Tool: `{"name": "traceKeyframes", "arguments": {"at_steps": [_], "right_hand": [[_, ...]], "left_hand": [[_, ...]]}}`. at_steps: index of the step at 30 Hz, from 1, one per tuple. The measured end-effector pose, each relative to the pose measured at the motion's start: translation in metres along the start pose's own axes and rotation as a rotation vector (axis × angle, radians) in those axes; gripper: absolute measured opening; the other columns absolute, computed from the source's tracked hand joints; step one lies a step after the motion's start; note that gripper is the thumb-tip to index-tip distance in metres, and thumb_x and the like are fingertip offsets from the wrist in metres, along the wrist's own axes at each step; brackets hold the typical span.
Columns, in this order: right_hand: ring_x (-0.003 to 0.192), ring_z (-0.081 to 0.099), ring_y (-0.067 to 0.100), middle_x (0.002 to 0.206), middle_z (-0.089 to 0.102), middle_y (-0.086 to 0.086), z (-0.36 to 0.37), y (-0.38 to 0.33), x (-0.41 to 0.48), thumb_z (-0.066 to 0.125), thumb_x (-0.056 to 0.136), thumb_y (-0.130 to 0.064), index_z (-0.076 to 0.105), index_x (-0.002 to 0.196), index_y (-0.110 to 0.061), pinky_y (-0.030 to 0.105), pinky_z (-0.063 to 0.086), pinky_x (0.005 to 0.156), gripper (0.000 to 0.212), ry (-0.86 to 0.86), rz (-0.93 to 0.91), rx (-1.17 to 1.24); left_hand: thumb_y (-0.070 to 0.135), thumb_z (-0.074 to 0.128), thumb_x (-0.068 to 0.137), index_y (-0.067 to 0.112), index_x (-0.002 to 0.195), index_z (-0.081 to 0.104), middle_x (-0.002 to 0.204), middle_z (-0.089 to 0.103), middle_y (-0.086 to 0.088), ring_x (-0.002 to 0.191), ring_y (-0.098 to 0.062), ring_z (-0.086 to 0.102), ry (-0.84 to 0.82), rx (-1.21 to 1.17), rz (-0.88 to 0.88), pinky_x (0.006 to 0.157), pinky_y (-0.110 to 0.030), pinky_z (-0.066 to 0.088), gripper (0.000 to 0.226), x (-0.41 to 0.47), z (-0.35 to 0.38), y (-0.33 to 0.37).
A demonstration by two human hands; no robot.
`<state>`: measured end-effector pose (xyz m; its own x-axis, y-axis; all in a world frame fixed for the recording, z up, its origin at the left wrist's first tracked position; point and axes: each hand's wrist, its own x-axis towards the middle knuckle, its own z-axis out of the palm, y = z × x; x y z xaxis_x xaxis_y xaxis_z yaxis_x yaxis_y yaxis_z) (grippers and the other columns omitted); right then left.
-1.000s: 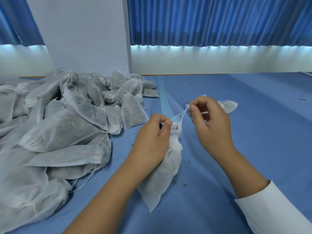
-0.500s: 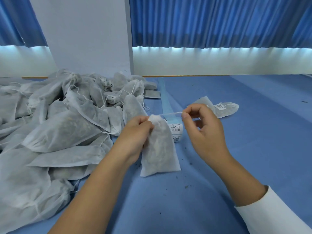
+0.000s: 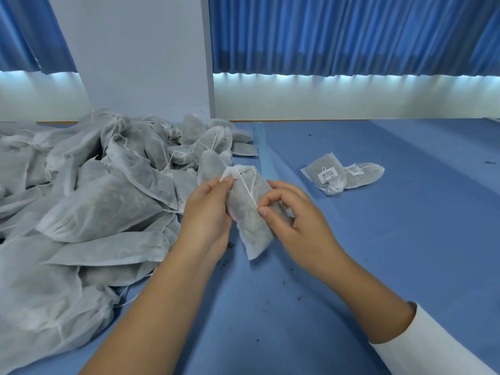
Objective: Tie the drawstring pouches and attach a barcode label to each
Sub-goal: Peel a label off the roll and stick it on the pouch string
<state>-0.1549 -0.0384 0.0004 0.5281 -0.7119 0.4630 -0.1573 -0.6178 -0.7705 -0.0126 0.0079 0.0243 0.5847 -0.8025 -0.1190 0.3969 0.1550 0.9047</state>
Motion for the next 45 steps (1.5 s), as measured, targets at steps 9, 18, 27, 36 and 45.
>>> {"name": "traceKeyframes", "arguments": {"at_steps": [9,18,27,36,45], "right_hand": [[0.118,0.048,-0.009,0.123,0.055,-0.014,-0.005,0.005,0.005,0.066,0.091,-0.015,0.066,0.088,-0.03,0.018,0.04,0.098,0.015,0.079,0.043,0.071],[0.108,0.053,0.001,0.115,0.055,-0.008,-0.028,0.026,0.016,0.064,0.092,-0.012,0.066,0.096,-0.033,0.016,0.046,0.085,0.022,0.098,0.06,-0.189],[0.122,0.046,0.015,0.126,0.056,-0.005,-0.03,0.036,0.018,0.062,0.095,-0.019,0.064,0.127,-0.017,0.038,0.042,0.104,0.032,-0.04,0.02,-0.395],[0.099,0.046,0.009,0.105,0.056,-0.01,-0.03,0.035,0.018,0.07,0.09,-0.017,0.07,0.111,-0.017,0.015,0.033,0.088,0.021,0.019,-0.064,-0.454],[0.1,0.058,0.017,0.1,0.068,-0.008,-0.03,0.033,0.017,0.072,0.088,-0.015,0.072,0.104,-0.018,0.02,0.039,0.089,0.017,0.066,-0.132,-0.472]], "left_hand": [[0.019,0.07,0.089,0.009,0.089,0.074,0.079,0.076,-0.005,0.068,-0.013,0.073,-0.263,0.199,-0.126,0.056,-0.023,0.055,0.011,-0.011,0.003,-0.003],[0.01,0.072,0.084,0.007,0.095,0.069,0.071,0.074,-0.002,0.06,-0.012,0.071,0.01,0.058,-0.136,0.053,-0.025,0.056,0.011,0.011,-0.014,0.008],[0.033,0.067,0.058,0.015,0.089,0.068,0.087,0.068,-0.003,0.082,-0.023,0.065,-0.005,0.363,-0.129,0.08,-0.038,0.053,0.036,0.017,-0.021,0.009],[0.046,0.066,0.054,0.04,0.068,0.07,0.07,0.067,0.016,0.066,-0.002,0.065,-0.225,0.514,0.024,0.065,-0.025,0.049,0.015,0.013,-0.014,-0.002],[0.038,0.059,0.062,0.042,0.062,0.067,0.066,0.066,0.023,0.06,0.009,0.061,-0.307,0.516,0.06,0.065,-0.024,0.041,0.009,0.017,-0.014,-0.013]]}}
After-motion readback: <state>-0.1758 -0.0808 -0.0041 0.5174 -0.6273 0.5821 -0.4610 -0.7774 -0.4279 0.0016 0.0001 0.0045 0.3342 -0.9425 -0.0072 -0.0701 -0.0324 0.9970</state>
